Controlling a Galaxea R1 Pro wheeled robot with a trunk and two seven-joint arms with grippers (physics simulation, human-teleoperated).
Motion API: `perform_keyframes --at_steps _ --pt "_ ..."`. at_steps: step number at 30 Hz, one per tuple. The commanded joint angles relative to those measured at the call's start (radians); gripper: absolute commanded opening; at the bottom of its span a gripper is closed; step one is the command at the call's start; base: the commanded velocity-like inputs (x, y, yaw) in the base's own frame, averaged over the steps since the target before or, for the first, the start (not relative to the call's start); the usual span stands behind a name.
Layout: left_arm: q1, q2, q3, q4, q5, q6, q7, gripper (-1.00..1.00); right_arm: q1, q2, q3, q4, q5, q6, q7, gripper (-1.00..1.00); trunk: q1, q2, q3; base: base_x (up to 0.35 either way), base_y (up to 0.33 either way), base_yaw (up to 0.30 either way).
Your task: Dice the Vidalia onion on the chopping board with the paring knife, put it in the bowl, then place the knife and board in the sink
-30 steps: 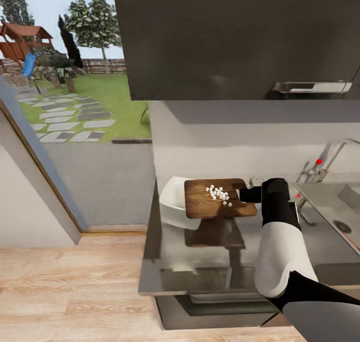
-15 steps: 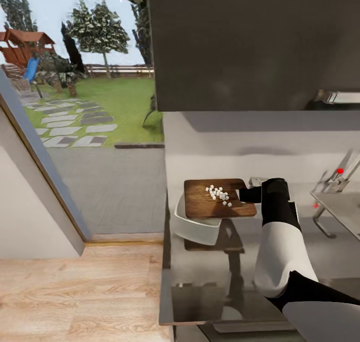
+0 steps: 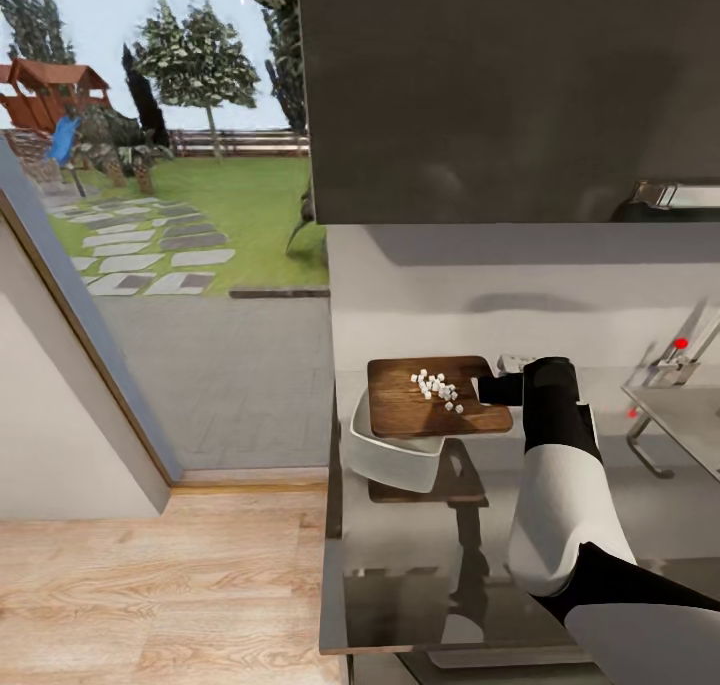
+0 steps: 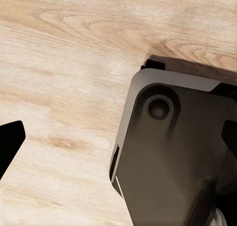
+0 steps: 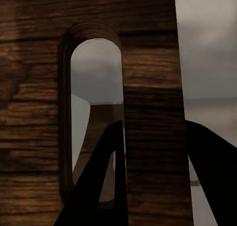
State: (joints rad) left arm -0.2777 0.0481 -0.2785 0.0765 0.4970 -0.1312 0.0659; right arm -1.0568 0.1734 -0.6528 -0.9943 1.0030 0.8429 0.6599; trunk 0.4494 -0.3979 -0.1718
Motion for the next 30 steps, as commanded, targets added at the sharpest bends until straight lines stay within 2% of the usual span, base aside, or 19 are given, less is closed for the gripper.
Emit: perform_keyframes --at_steps 1,17,30 --pt "-0.002 -0.001 -0.008 0.003 0.006 -0.005 0.0 1.0 -0.002 0.001 -0.004 -0.001 0.009 -0.001 0.01 -1.0 0.001 -0.002 -0.002 0.0 0.0 0.0" --pt "-0.002 0.0 -0.008 0.003 0.006 -0.005 0.0 1.0 -0.002 0.001 -0.002 0.006 0.009 0.0 0.009 -1.0 0.001 -0.002 -0.002 0.026 -0.018 0.003" --pt "-0.002 -0.001 -0.008 0.003 0.006 -0.005 0.0 1.0 -0.002 0.001 -0.002 0.008 0.009 0.001 0.008 -1.0 0.001 -0.002 -0.002 0.001 -0.006 0.14"
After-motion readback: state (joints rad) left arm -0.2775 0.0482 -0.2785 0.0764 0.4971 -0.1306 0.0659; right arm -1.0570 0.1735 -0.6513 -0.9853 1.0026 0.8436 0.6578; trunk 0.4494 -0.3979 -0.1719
